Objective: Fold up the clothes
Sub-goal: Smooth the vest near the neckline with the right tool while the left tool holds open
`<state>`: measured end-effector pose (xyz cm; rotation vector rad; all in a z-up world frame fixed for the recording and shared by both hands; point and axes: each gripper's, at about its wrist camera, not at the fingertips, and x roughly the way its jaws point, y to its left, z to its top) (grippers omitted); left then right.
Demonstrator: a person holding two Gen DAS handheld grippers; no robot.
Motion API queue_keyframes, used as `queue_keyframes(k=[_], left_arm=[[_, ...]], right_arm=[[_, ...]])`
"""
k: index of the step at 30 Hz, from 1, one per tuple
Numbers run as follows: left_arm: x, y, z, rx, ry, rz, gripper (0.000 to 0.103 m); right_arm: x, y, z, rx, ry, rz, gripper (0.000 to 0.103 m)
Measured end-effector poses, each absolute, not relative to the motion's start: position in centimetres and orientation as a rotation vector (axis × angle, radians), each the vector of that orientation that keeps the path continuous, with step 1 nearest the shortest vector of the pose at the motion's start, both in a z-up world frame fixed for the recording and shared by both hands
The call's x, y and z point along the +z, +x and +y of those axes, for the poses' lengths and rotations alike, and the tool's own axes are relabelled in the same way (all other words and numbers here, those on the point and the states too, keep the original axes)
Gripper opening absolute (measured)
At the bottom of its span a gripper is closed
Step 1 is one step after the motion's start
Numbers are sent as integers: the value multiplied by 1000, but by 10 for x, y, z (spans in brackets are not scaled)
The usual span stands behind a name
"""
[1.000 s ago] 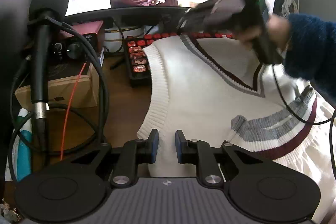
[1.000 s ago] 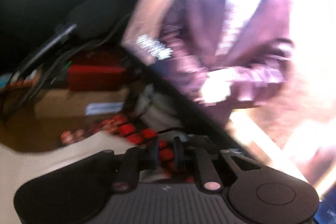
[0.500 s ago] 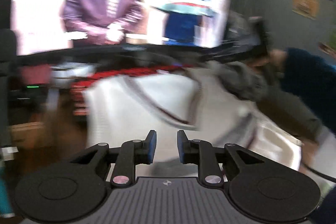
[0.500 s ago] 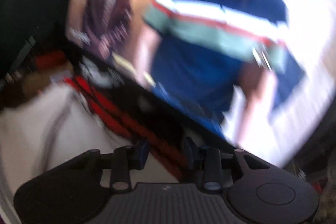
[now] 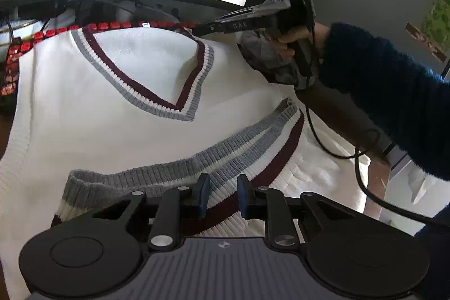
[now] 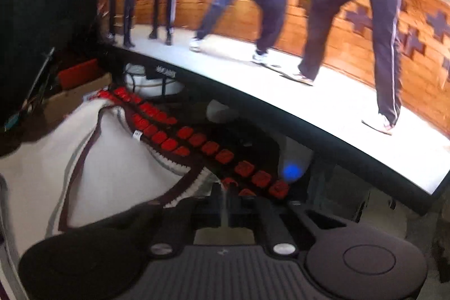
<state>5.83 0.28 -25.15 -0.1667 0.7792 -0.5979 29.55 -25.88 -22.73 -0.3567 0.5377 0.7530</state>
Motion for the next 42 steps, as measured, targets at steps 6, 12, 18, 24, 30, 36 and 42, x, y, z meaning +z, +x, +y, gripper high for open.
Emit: queue_keyframes(k=[6,12,18,24,30,36,42], left_arm=[[-253,61,5,-605,-200,790,20],[-251,59,2,-599,-176,788,20],[-252,58,2,-605,-169,787,20],[-252,59,2,-608,-176,795,20],[-251,59,1,-608,-164,793,20],[-252,59,3,-618,-174,793,20],[-252,58,4,-632,-155,785,20]], right_arm=[[-225,296,-258,772,-357,516,29],[-234,297,-243,848,-426,521,45],[-231,273,-231,739,-532,411,7],[-222,275,-237,583,-495,304,7],[-225,286,-234,582,-547,367,21],[-176,287,-292,559,-246,385,33],[-216,289,-312,557,-302,602,33]])
